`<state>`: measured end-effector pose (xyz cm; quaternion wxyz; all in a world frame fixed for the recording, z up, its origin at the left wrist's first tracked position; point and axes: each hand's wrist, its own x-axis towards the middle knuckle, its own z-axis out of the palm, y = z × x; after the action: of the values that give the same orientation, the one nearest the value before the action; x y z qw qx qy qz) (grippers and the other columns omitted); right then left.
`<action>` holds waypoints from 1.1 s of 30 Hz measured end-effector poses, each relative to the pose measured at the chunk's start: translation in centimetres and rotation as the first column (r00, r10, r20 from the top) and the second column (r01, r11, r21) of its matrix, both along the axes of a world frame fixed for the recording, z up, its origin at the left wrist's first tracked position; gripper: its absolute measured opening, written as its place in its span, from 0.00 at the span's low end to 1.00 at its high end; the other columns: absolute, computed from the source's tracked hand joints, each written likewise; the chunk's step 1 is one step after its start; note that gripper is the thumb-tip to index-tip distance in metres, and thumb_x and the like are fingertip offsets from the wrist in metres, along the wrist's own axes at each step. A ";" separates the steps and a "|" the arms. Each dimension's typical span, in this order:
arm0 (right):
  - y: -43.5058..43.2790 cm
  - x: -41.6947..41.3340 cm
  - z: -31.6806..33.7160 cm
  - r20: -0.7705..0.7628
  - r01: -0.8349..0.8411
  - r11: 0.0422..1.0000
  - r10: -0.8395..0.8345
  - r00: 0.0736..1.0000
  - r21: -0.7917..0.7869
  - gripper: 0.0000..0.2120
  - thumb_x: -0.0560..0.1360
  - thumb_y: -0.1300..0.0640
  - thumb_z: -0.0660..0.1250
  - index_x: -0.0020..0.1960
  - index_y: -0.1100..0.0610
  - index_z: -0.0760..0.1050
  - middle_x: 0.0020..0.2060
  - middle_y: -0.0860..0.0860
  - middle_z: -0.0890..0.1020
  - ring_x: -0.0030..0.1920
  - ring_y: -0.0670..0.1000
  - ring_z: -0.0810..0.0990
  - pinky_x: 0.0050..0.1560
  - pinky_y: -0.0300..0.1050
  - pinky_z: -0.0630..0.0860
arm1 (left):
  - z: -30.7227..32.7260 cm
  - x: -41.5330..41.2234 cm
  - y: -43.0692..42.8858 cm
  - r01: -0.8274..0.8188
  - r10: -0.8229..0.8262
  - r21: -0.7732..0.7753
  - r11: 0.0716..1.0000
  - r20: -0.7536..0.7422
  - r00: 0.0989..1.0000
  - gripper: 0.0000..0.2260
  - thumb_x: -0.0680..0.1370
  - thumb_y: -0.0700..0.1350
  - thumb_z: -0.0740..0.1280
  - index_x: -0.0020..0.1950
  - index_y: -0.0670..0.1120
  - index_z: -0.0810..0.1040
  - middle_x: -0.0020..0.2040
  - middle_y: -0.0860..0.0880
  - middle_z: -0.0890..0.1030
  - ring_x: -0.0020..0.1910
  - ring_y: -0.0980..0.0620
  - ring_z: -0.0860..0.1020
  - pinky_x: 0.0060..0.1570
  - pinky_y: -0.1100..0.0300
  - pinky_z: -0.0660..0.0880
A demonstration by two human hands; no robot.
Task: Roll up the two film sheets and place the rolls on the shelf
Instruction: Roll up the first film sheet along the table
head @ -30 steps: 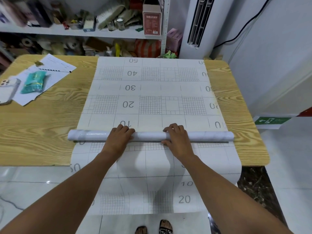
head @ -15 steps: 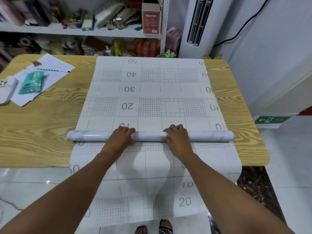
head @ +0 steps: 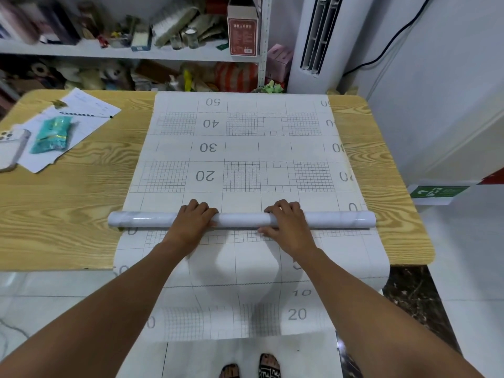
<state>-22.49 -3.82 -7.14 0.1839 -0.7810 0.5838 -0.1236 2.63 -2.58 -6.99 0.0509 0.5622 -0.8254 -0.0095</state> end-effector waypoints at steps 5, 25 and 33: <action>-0.4 -0.2 0.2 -0.080 -0.022 1.000 0.021 0.997 -0.012 0.18 0.74 0.47 0.67 0.61 0.53 0.74 0.55 0.51 0.73 0.55 0.53 0.67 0.56 0.44 0.62 | 0.2 -0.4 0.3 -0.061 0.063 0.033 0.998 -0.037 0.997 0.15 0.72 0.37 0.69 0.59 0.41 0.75 0.45 0.42 0.80 0.43 0.40 0.75 0.40 0.49 0.74; -0.9 -0.6 0.4 -0.175 -0.083 0.996 0.076 0.982 -0.031 0.17 0.77 0.46 0.60 0.61 0.53 0.73 0.58 0.50 0.73 0.56 0.54 0.67 0.56 0.46 0.64 | 0.5 -0.6 -0.3 -0.053 0.052 0.058 0.997 0.026 0.998 0.14 0.63 0.43 0.78 0.42 0.42 0.77 0.38 0.44 0.78 0.37 0.42 0.75 0.35 0.49 0.73; -1.1 -0.7 0.5 -0.146 -0.085 0.996 0.083 0.986 -0.011 0.19 0.76 0.50 0.64 0.66 0.51 0.71 0.57 0.50 0.74 0.55 0.54 0.67 0.55 0.46 0.64 | 0.6 -0.6 -0.6 -0.066 0.065 0.048 0.997 0.018 0.998 0.09 0.66 0.38 0.75 0.42 0.40 0.78 0.38 0.41 0.76 0.36 0.41 0.74 0.33 0.52 0.71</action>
<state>-23.17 -4.88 -6.69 0.1391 -0.8134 0.5611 -0.0637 2.05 -3.22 -6.40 0.0307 0.5902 -0.8064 -0.0230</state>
